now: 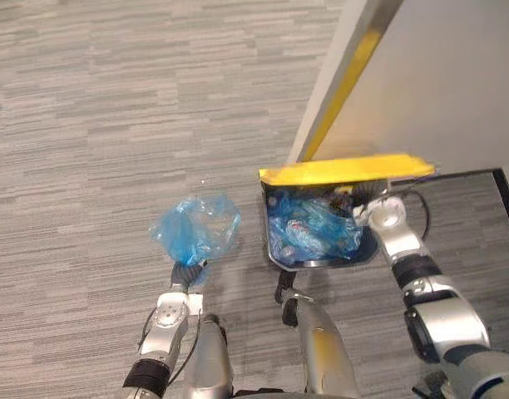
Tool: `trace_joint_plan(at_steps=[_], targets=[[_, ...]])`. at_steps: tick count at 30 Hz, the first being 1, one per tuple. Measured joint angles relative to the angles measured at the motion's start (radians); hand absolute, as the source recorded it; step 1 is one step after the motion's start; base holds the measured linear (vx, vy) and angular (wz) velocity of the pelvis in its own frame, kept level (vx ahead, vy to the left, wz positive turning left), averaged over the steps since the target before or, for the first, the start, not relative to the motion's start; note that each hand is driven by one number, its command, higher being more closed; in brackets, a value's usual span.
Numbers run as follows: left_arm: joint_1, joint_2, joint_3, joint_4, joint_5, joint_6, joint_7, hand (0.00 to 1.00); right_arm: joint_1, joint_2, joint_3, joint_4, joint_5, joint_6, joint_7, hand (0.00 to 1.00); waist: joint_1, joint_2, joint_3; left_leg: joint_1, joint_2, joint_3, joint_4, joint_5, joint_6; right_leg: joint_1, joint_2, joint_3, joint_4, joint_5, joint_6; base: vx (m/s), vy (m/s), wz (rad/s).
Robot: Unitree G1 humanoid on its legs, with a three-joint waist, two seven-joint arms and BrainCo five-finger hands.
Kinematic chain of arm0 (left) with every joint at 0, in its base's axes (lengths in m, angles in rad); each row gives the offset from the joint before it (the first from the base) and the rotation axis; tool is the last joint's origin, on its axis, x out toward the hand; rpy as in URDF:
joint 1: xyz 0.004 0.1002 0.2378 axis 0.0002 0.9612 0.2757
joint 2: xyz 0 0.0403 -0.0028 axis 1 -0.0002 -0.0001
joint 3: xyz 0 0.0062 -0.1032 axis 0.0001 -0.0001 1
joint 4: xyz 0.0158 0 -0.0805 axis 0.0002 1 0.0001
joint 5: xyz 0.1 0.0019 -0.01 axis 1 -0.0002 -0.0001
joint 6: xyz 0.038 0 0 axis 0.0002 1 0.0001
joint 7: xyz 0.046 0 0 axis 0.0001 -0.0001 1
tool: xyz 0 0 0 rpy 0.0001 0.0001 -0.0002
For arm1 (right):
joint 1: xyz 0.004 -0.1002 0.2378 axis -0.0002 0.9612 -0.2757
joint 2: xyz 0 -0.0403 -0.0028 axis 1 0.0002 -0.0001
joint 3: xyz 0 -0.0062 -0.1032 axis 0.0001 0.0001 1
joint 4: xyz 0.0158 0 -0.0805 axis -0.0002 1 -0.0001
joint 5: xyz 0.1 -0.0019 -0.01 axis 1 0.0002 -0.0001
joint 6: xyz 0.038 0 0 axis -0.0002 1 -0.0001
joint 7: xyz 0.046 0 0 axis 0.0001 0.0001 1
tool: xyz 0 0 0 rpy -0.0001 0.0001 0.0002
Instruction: Gather rubbish on tea table into small bin, then transfer packed bag to large trash can.
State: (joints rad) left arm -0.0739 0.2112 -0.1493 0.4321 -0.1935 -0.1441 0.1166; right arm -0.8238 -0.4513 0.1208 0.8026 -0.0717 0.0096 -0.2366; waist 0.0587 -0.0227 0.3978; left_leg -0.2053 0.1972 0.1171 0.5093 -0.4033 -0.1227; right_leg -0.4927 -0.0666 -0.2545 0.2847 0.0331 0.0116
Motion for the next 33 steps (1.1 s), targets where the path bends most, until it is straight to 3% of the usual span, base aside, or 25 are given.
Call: trace_joint_plan(at_steps=[10,19,26,31,33], targets=[[-0.018,0.004,-0.13,-0.179,-0.078,-0.01,-0.044,1.0,-0.118,-0.03,0.001,0.041,0.116,0.0,-0.014,0.0,-0.005,0.0,0.001,0.029,-0.005,0.024,0.02,-0.01,0.002,0.027,0.0,0.024,-0.003,0.008,0.001,0.0,0.011,-0.06],[-0.149,-0.026,-0.343,-0.337,-0.163,-0.041,-0.067,1.0,-0.195,-0.04,0.001,0.084,0.195,0.0,-0.014,0.0,-0.021,0.008,0.014,0.015,-0.008,0.022,0.041,-0.021,0.014,0.037,0.0,0.028,-0.037,0.033,0.003,-0.03,0.001,-0.01],[-0.288,-0.091,-0.466,-0.319,-0.153,-0.044,-0.078,1.0,-0.236,-0.043,0.0,0.07,0.2,0.0,-0.014,0.0,-0.032,0.012,0.037,-0.006,0.006,0.033,0.071,-0.032,0.005,0.014,0.007,0.038,-0.022,0.033,0.003,-0.01,-0.012,-0.05],[-0.442,-0.126,-0.463,-0.118,-0.079,-0.025,-0.033,1.0,-0.234,-0.043,-0.001,-0.084,0.199,-0.001,-0.019,0.0,-0.056,0.003,0.073,-0.09,0.024,0.038,0.14,-0.057,0.005,-0.055,0.017,0.044,-0.001,0.037,-0.002,-0.04,-0.018,-0.09],[-0.493,-0.127,-0.441,-0.04,-0.047,0.002,-0.011,1.0,-0.231,-0.04,0.0,-0.16,0.198,-0.008,-0.022,0.0,-0.06,-0.003,0.09,-0.117,0.028,0.049,0.152,-0.058,-0.001,-0.091,0.022,0.054,0.011,0.04,-0.001,0.01,-0.028,-0.15]])
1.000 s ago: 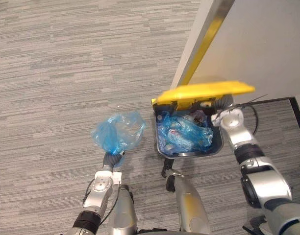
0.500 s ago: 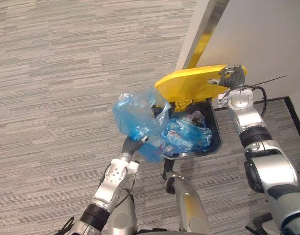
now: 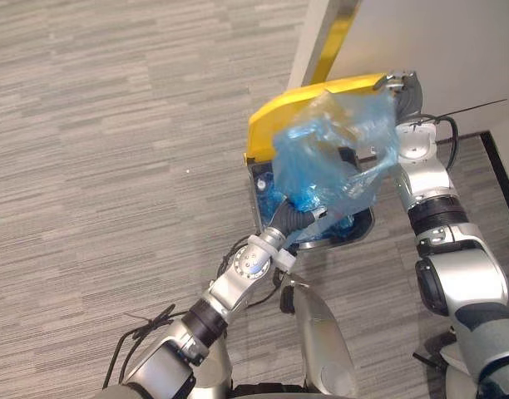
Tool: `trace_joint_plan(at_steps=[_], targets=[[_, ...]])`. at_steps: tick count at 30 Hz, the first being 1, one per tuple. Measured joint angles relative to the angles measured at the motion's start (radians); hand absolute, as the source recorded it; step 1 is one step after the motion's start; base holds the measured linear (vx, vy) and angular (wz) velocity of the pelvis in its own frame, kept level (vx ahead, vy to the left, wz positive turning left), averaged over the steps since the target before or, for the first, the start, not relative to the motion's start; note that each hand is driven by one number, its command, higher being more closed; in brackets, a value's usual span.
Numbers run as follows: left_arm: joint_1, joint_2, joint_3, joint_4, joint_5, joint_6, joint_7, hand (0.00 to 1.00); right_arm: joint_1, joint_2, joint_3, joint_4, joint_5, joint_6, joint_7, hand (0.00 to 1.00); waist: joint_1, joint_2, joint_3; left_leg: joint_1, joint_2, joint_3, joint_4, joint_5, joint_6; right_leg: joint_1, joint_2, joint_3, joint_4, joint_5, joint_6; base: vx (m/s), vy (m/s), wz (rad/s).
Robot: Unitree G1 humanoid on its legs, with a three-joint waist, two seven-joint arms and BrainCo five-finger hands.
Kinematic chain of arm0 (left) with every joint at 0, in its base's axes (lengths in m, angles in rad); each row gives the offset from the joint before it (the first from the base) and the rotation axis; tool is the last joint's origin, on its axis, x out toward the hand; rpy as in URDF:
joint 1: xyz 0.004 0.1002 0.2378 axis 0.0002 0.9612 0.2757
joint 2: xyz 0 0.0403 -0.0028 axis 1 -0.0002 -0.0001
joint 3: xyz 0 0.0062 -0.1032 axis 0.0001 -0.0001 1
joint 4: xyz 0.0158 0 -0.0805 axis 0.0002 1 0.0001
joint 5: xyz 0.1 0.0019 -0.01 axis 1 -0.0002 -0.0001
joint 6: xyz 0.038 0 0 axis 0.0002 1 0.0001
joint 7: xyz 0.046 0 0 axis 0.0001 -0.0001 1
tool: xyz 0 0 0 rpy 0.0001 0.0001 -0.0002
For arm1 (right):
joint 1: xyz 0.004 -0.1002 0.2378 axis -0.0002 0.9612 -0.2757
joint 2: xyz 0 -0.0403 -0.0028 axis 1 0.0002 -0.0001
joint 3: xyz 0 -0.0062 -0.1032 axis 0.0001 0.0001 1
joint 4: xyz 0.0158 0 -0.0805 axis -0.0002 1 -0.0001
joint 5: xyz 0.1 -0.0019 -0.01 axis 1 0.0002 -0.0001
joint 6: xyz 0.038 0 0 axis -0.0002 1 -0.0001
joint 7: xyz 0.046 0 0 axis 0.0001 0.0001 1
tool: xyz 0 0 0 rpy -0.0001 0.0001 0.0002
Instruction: Gather rubbish on tea table into small bin, then transfer packed bag to large trash can.
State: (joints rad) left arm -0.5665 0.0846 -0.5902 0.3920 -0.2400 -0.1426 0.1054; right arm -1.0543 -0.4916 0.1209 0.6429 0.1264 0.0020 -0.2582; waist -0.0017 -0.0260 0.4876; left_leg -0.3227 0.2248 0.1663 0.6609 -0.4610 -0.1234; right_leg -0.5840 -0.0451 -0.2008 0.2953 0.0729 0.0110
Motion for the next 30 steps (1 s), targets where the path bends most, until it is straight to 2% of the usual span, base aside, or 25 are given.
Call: trace_joint_plan(at_steps=[4,6,8,13,14,18,22,27,30], targets=[[-0.095,-0.002,0.054,0.075,0.046,0.012,0.028,1.0,0.038,0.012,-0.003,-0.124,0.002,-0.014,-0.007,0.0,-0.006,-0.023,0.015,-0.046,0.024,0.008,0.029,-0.008,-0.011,-0.046,0.016,0.003,0.014,0.003,-0.005,0.02,-0.053,-0.11],[-0.156,-0.004,0.079,0.115,0.074,0.024,0.046,1.0,0.084,0.024,-0.008,-0.211,0.003,-0.039,-0.015,0.0,-0.008,-0.027,0.016,-0.087,0.04,0.008,0.06,-0.021,-0.013,-0.079,0.028,0.002,0.017,0.005,-0.008,0.0,-0.052,-0.1],[-0.214,-0.005,0.107,0.155,0.106,0.03,0.058,1.0,0.102,0.035,0.005,-0.266,0.002,-0.046,-0.015,0.0,-0.013,-0.029,0.018,-0.138,0.047,0.007,0.089,-0.033,-0.007,-0.121,0.031,0.001,0.021,0.006,-0.009,-0.02,-0.046,-0.1],[-0.246,-0.019,0.156,0.207,0.182,0.07,0.089,1.0,0.139,0.113,0.061,-0.279,0.001,-0.04,-0.014,0.0,-0.009,-0.037,0.022,-0.204,0.074,0.009,0.129,-0.046,-0.013,-0.179,0.049,-0.006,0.027,0.016,-0.022,0.0,-0.042,-0.1],[-0.246,-0.024,0.166,0.215,0.19,0.073,0.089,0.0,0.14,0.119,0.066,-0.283,0.001,-0.04,-0.014,0.0,-0.008,-0.037,0.022,-0.206,0.076,0.009,0.13,-0.044,-0.017,-0.182,0.05,-0.006,0.029,0.016,-0.022,0.03,-0.039,-0.01],[-0.247,-0.034,0.206,0.24,0.243,0.086,0.089,0.0,0.14,0.133,0.071,-0.383,-0.003,-0.041,-0.015,0.0,-0.009,-0.037,0.022,-0.236,0.08,0.01,0.141,-0.044,-0.016,-0.207,0.05,-0.005,0.036,0.016,-0.023,0.01,-0.013,0.02],[-0.246,-0.036,0.221,0.291,0.297,0.113,0.087,0.0,0.14,0.139,0.088,-0.389,-0.003,-0.041,-0.015,0.0,-0.009,-0.038,0.022,-0.238,0.079,0.018,0.147,-0.047,-0.012,-0.215,0.045,-0.002,0.048,0.014,-0.021,0.0,0.0,0.0],[-0.246,-0.036,0.26,0.292,0.426,0.14,0.087,0.0,0.133,0.148,0.103,-0.39,-0.007,-0.041,-0.007,0.0,-0.008,-0.038,0.021,-0.237,0.077,0.018,0.153,-0.047,-0.012,-0.212,0.042,0.0,0.051,0.015,-0.021,0.0,0.0,0.0],[-0.245,-0.036,0.277,0.299,0.449,0.152,0.087,0.0,0.134,0.148,0.113,-0.391,-0.007,-0.041,0.003,0.0,-0.008,-0.039,0.021,-0.223,0.077,0.015,0.153,-0.047,-0.012,-0.196,0.042,-0.002,0.052,0.015,-0.021,-0.01,-0.01,0.01]])
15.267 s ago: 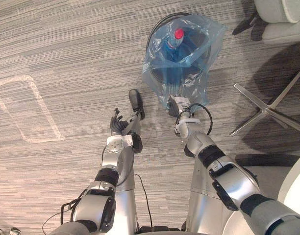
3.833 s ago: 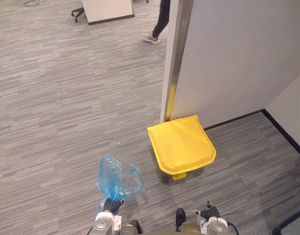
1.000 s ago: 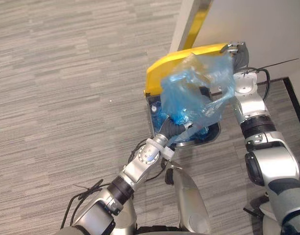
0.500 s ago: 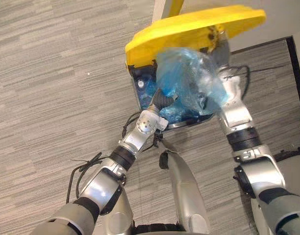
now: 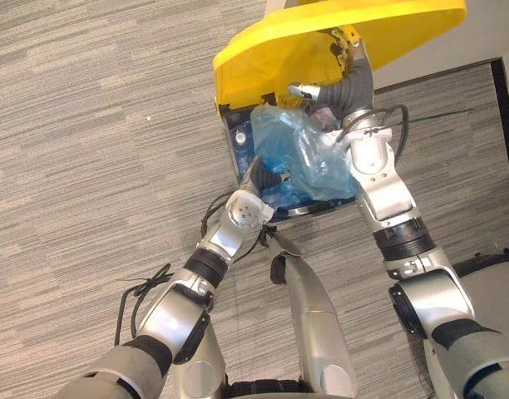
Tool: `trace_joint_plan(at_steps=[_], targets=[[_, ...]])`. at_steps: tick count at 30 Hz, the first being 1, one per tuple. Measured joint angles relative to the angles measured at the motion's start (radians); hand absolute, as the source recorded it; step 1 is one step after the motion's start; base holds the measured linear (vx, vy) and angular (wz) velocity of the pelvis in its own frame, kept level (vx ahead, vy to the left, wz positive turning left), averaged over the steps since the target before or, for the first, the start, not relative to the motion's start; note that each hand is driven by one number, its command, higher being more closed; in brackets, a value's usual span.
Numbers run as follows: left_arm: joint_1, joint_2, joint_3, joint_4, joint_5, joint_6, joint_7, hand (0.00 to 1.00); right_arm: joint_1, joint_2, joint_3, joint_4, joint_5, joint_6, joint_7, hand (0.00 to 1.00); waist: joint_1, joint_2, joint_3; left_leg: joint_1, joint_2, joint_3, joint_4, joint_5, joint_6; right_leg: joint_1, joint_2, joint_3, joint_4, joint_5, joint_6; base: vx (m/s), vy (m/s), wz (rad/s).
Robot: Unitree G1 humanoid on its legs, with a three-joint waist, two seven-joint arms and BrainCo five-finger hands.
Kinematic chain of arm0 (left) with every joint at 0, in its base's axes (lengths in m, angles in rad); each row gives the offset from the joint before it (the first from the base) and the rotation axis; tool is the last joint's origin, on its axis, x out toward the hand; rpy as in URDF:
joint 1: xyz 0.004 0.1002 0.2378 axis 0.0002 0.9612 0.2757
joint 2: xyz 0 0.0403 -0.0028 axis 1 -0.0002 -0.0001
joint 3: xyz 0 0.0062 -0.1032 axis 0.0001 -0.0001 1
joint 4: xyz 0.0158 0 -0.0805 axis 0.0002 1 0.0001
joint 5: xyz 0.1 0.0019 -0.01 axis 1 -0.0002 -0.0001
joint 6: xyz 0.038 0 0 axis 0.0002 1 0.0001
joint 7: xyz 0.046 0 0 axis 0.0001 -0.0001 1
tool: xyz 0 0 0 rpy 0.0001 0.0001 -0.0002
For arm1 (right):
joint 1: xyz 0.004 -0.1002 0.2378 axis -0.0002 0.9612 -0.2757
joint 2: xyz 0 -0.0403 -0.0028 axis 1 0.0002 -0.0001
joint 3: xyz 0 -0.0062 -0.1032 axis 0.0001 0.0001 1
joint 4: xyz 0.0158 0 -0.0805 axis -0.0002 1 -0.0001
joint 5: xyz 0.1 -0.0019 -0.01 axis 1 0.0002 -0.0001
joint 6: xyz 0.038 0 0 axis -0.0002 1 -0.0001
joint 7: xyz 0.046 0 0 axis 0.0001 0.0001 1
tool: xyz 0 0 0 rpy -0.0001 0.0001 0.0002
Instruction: Gather rubbish on tea table into small bin, then transfer packed bag to large trash can.
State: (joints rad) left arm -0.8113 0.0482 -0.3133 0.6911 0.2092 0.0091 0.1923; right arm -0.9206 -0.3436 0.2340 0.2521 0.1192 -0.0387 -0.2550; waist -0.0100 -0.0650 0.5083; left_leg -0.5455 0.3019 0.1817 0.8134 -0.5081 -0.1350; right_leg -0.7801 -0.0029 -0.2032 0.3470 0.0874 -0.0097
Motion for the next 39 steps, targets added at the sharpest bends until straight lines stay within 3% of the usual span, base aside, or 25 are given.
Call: trace_joint_plan(at_steps=[13,17,20,25,32,33,34,35,36,37,38,39], targets=[[0.171,0.062,-0.038,-0.027,0.024,-0.001,-0.003,0.0,0.248,0.033,0.005,-0.04,-0.043,0.01,0.054,0.0,0.034,-0.003,-0.041,0.149,-0.037,0.0,-0.078,0.031,-0.006,0.123,-0.029,-0.003,0.001,-0.016,0.001,-0.01,-0.02,0.06],[0.297,0.096,-0.022,-0.095,-0.026,-0.025,-0.017,0.0,0.326,0.044,0.004,0.029,-0.091,0.012,0.07,0.0,0.043,-0.002,-0.059,0.228,-0.056,-0.01,-0.132,0.055,-0.007,0.193,-0.04,-0.013,-0.004,-0.027,0.013,0.01,-0.035,0.15],[0.477,0.113,0.048,-0.143,-0.117,-0.051,-0.041,0.0,0.441,0.056,-0.025,0.136,-0.137,0.026,0.089,0.0,0.053,0.003,-0.104,0.292,-0.078,-0.033,-0.18,0.067,0.006,0.255,-0.061,-0.028,-0.009,-0.043,0.029,-0.03,-0.026,0.27],[0.676,0.16,0.169,-0.13,-0.186,-0.054,-0.068,0.0,0.571,0.067,-0.072,0.174,-0.194,0.042,0.11,0.0,0.066,0.008,-0.115,0.36,-0.098,-0.045,-0.199,0.073,0.017,0.322,-0.081,-0.036,-0.006,-0.059,0.042,-0.05,0.001,0.11],[0.831,0.169,0.309,0.159,-0.183,-0.032,-0.084,0.0,0.757,0.147,-0.11,0.238,-0.261,0.043,0.14,0.0,0.066,0.0,-0.136,0.457,-0.139,-0.006,-0.2,0.081,0.029,0.398,-0.109,-0.003,-0.011,-0.044,0.063,-0.1,0.061,-0.1],[0.848,0.163,0.321,0.182,-0.178,-0.022,-0.087,0.0,0.793,0.159,-0.11,0.28,-0.281,0.043,0.147,0.0,0.066,-0.006,-0.153,0.461,-0.141,0.007,-0.221,0.101,0.036,0.402,-0.112,-0.005,-0.043,-0.076,0.104,-0.13,0.062,-0.27],[0.85,0.156,0.325,0.19,-0.172,-0.022,-0.088,0.0,0.803,0.163,-0.11,0.301,-0.284,0.044,0.15,0.0,0.066,-0.002,-0.158,0.463,-0.129,0.011,-0.24,0.117,0.037,0.397,-0.115,-0.003,-0.025,-0.094,0.118,-0.16,-0.019,-0.18],[0.863,0.151,0.332,0.206,-0.158,-0.02,-0.088,0.0,0.829,0.181,-0.114,0.368,-0.321,0.044,0.156,0.0,0.053,-0.003,-0.168,0.471,-0.126,0.023,-0.294,0.159,0.033,0.342,-0.131,0.017,0.187,-0.115,0.064,-0.11,-0.06,-0.04],[0.862,0.15,0.337,0.215,-0.151,-0.017,-0.087,0.0,0.873,0.2,-0.124,0.416,-0.344,0.045,0.159,0.0,0.044,-0.011,-0.175,0.498,-0.126,0.022,-0.338,0.181,0.029,0.346,-0.141,0.043,0.401,-0.165,0.035,-0.1,-0.101,0.01],[0.866,0.151,0.337,0.216,-0.151,-0.015,-0.086,0.0,0.896,0.211,-0.136,0.431,-0.353,0.044,0.159,0.0,0.043,-0.014,-0.182,0.505,-0.125,0.022,-0.35,0.185,0.025,0.36,-0.143,0.059,0.464,-0.185,0.039,-0.01,-0.106,0.04],[0.881,0.153,0.339,0.215,-0.15,-0.012,-0.085,0.0,0.954,0.246,-0.176,0.477,-0.361,0.045,0.158,0.0,0.044,-0.02,-0.211,0.506,-0.124,0.017,-0.355,0.183,0.025,0.412,-0.147,0.101,0.54,-0.26,0.061,0.0,-0.171,-0.08],[0.882,0.147,0.364,0.213,-0.148,-0.009,-0.085,0.0,0.98,0.273,-0.228,0.497,-0.356,0.039,0.155,0.0,0.041,-0.032,-0.222,0.509,-0.122,0.016,-0.354,0.176,0.013,0.441,-0.127,0.104,0.482,-0.298,0.097,0.02,-0.155,-0.09]])
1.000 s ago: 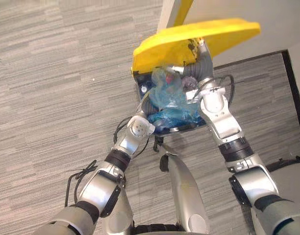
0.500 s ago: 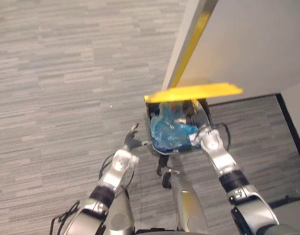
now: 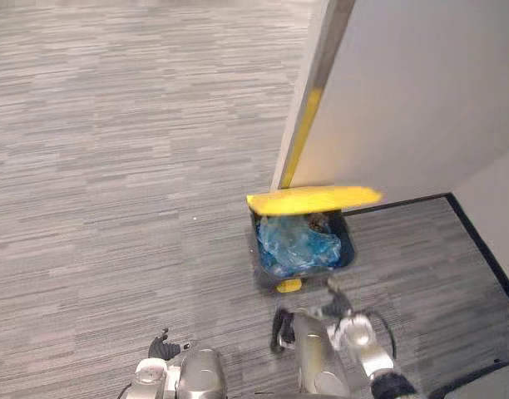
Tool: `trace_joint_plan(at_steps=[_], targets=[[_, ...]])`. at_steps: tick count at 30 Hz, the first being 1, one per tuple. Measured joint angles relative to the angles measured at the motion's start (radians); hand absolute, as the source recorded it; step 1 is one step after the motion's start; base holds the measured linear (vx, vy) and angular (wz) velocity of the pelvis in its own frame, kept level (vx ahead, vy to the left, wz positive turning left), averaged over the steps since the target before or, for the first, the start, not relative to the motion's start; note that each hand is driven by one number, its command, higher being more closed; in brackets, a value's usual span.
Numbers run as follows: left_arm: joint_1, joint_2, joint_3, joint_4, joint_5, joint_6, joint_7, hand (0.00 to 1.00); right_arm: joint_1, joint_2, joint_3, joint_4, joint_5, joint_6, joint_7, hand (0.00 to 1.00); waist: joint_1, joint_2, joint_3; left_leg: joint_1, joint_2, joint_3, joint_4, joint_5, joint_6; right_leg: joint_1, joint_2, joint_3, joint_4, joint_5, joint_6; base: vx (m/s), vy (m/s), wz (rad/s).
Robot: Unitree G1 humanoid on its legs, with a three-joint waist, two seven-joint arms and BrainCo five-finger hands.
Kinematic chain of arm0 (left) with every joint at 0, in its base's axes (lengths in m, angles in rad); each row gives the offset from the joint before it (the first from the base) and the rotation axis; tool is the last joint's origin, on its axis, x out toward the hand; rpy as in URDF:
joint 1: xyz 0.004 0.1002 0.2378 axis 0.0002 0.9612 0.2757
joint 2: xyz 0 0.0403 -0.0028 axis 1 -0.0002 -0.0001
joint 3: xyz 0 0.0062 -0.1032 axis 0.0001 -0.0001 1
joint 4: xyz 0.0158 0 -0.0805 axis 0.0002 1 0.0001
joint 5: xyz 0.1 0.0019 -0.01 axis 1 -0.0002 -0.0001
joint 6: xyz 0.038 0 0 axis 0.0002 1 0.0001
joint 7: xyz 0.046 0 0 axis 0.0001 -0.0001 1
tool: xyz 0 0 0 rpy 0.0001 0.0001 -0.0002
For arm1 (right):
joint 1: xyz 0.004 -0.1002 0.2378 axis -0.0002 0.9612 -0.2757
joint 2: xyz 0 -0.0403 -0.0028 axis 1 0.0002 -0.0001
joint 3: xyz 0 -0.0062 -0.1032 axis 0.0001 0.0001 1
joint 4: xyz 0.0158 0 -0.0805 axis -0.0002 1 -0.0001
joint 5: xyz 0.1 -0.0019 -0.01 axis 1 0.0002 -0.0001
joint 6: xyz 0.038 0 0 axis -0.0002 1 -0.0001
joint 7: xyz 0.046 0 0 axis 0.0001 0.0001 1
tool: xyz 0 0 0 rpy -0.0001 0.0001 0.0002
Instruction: Gather rubbish on tea table into small bin, then transfer packed bag to large trash can.
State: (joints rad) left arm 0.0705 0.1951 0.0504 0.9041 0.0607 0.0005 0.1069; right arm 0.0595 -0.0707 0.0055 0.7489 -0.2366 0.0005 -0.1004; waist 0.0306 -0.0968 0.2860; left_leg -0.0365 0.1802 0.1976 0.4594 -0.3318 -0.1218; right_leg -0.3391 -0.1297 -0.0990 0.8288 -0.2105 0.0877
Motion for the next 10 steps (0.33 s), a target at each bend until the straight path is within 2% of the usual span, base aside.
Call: trace_joint_plan(at_steps=[1,2,3,4,5,6,7,8,10], targets=[[0.0,-0.008,0.011,0.003,0.001,0.005,0.001,0.0,-0.004,0.0,-0.012,0.013,-0.001,-0.002,0.0,0.0,-0.004,0.011,-0.006,-0.001,0.006,0.002,-0.004,0.003,-0.003,0.017,0.014,-0.004,-0.039,-0.007,0.012,0.0,-0.118,-0.37],[0.004,-0.034,0.033,0.012,0.004,0.008,0.002,0.0,-0.004,-0.001,-0.031,0.055,-0.005,0.001,-0.006,0.0,0.006,0.039,-0.041,0.002,0.043,0.011,-0.057,0.033,0.001,0.065,0.064,-0.008,-0.174,-0.019,0.001,0.0,-0.084,-0.39],[0.009,-0.04,0.046,0.011,0.006,0.006,0.002,0.0,-0.001,-0.002,-0.038,0.069,-0.005,0.004,-0.007,0.0,0.01,0.045,-0.053,0.003,0.049,0.028,-0.08,0.051,-0.007,0.064,0.063,-0.007,-0.188,-0.038,-0.016,0.0,-0.144,-0.3],[0.01,-0.04,0.085,0.013,0.007,0.005,0.005,0.0,0.002,0.021,-0.064,0.103,0.001,0.004,-0.017,0.0,0.004,-0.002,-0.09,0.013,0.002,0.041,-0.127,0.09,-0.026,0.089,0.013,-0.028,-0.213,-0.105,-0.059,-0.01,-0.189,-0.06],[-0.003,-0.063,0.089,0.03,0.007,0.005,0.004,0.0,-0.002,0.023,-0.088,0.143,0.004,0.008,-0.022,0.0,0.002,0.017,-0.105,0.027,0.004,0.04,-0.17,0.109,-0.024,0.112,0.033,-0.038,-0.282,-0.09,-0.104,-0.03,-0.145,-0.06],[-0.008,-0.1,0.089,0.044,0.006,0.004,0.004,0.0,-0.005,0.009,-0.109,0.178,0.004,0.01,-0.027,0.0,0.003,0.047,-0.13,0.041,0.011,0.038,-0.231,0.138,-0.011,0.132,0.057,-0.041,-0.358,-0.053,-0.101,-0.04,-0.06,-0.15],[-0.008,-0.116,0.087,0.052,0.006,0.003,0.004,0.0,-0.008,0.004,-0.118,0.191,0.004,0.01,-0.028,0.0,0.004,0.053,-0.142,0.042,0.01,0.039,-0.255,0.152,-0.005,0.134,0.063,-0.04,-0.387,-0.04,-0.096,-0.03,0.015,-0.11],[-0.009,-0.146,0.087,0.068,0.013,0.003,0.001,0.0,-0.017,-0.003,-0.135,0.218,0.007,0.014,-0.033,0.0,0.002,0.072,-0.165,0.049,0.004,0.038,-0.307,0.18,0.004,0.137,0.072,-0.037,-0.431,-0.013,-0.091,0.0,0.049,-0.04],[-0.013,-0.155,0.084,0.087,0.013,0.004,0.0,0.0,-0.023,-0.01,-0.165,0.248,0.013,0.02,-0.037,0.0,-0.001,0.09,-0.174,0.088,-0.005,0.039,-0.38,0.217,0.012,0.172,0.082,-0.036,-0.503,0.026,-0.083,0.01,0.055,-0.04]])
